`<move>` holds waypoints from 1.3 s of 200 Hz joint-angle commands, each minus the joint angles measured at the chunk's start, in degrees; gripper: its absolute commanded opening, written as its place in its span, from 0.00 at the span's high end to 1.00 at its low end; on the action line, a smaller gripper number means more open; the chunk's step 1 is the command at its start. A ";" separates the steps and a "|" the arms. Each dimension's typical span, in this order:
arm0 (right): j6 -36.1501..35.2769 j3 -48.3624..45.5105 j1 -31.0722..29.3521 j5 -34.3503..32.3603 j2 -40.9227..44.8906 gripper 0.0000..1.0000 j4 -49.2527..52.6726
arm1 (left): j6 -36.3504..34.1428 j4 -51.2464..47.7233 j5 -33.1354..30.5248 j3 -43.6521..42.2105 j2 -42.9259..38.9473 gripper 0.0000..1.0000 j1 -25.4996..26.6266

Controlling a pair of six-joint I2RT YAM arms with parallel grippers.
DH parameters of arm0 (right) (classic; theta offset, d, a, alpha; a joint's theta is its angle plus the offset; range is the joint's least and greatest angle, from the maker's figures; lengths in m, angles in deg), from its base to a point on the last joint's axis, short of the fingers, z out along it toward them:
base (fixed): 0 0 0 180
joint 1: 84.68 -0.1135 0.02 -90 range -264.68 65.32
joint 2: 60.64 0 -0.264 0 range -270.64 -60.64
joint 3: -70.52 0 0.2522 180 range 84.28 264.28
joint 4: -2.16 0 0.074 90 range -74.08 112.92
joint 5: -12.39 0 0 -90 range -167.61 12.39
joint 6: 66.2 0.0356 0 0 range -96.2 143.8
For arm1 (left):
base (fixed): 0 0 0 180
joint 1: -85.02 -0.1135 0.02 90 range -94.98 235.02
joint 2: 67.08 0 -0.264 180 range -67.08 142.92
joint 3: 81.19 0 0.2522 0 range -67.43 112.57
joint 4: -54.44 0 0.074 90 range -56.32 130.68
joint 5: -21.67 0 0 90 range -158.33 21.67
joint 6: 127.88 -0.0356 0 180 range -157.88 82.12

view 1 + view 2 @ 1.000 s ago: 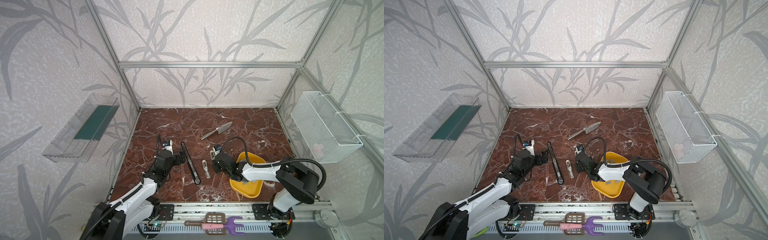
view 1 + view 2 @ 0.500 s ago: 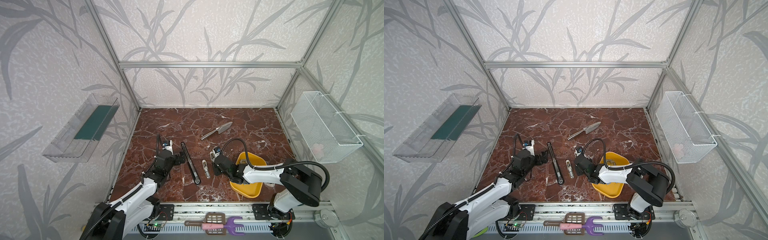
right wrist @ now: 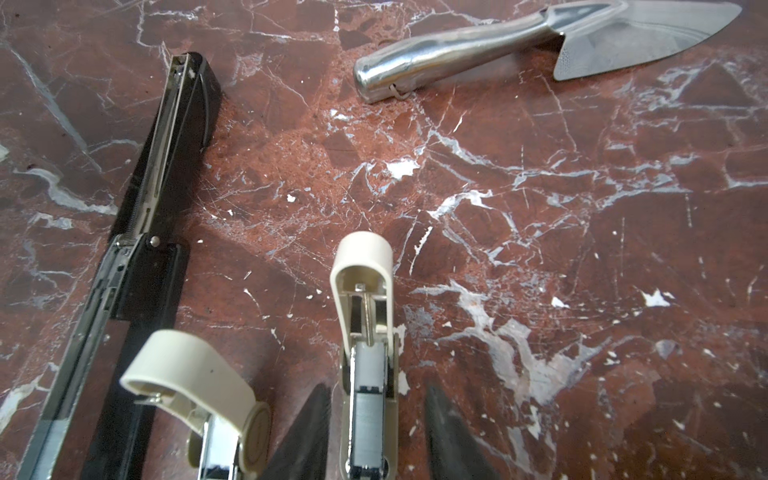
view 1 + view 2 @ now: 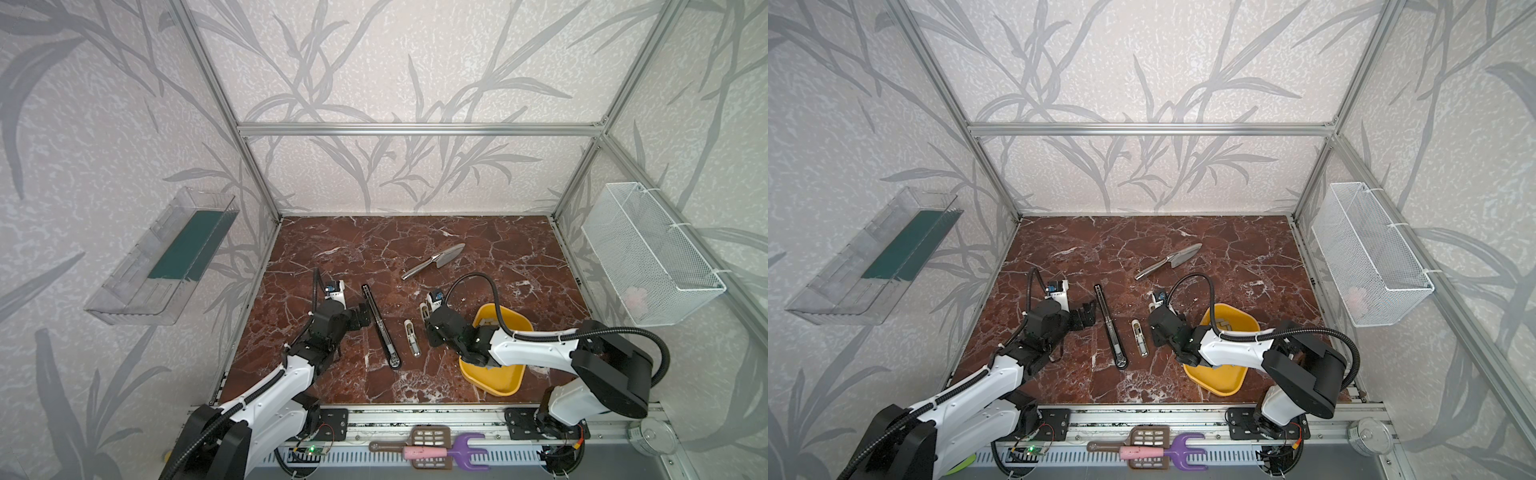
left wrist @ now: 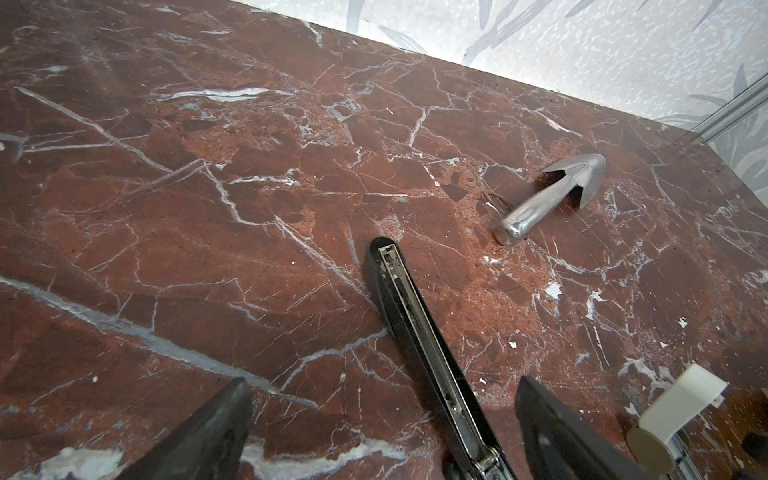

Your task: Load the staples into the stapler

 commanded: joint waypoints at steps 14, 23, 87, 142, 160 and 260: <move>-0.52 1.94 -5.09 -4.14 2.76 0.57 4.42 | 4.65 -4.52 -8.08 1.01 -6.05 0.01 0.03; -0.53 1.62 -6.48 -4.79 3.51 0.53 4.23 | 4.94 -4.29 -7.73 0.36 -7.98 0.01 0.03; 3.56 0.74 -21.88 -10.46 10.72 0.54 7.75 | 4.87 -8.23 -4.82 1.92 -13.45 0.01 -0.14; 20.56 -5.76 -32.97 -13.99 17.76 0.62 24.12 | 6.97 -12.42 -2.24 3.91 -13.79 0.01 -0.19; 25.34 -9.07 -33.09 -13.85 20.68 0.63 28.72 | 7.85 -13.63 -1.68 3.57 -15.29 0.00 -0.14; 36.02 -14.16 -23.95 -11.41 24.95 0.71 45.49 | 9.27 -14.55 -1.46 4.11 -15.50 0.01 -0.15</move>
